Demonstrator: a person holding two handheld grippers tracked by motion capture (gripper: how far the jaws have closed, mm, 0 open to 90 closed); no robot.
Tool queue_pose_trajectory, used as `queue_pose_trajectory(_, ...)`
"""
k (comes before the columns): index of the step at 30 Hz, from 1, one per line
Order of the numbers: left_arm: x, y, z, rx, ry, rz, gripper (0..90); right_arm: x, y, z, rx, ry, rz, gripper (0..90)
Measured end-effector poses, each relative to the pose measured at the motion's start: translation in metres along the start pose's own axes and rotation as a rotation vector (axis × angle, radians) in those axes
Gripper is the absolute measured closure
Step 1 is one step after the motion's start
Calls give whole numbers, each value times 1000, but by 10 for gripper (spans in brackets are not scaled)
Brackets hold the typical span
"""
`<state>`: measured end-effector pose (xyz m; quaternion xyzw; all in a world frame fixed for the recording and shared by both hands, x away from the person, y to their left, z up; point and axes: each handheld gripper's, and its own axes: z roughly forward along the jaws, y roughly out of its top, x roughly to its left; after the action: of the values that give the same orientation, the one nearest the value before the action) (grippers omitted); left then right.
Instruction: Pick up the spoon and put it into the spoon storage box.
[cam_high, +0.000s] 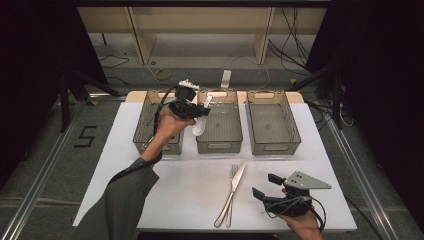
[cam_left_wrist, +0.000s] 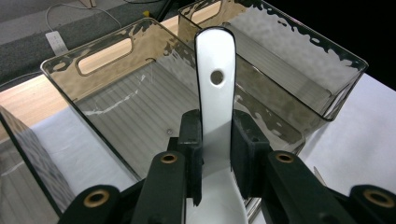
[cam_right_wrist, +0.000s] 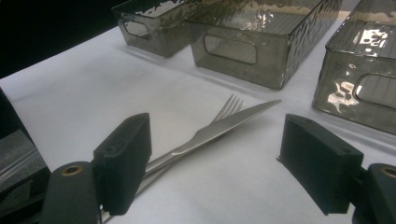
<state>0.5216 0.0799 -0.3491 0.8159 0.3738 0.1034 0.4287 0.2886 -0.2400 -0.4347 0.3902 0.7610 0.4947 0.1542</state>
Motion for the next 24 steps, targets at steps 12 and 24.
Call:
queue_pose_trajectory(12, -3, 0, 18, -1, -9, -16, 747, 0, 0, 0, 0, 2, 2, 256)
queue_pose_trajectory(24, -2, -6, 29, -1, 10, -18, 747, 1, 0, 0, 1, 2, -3, 256)
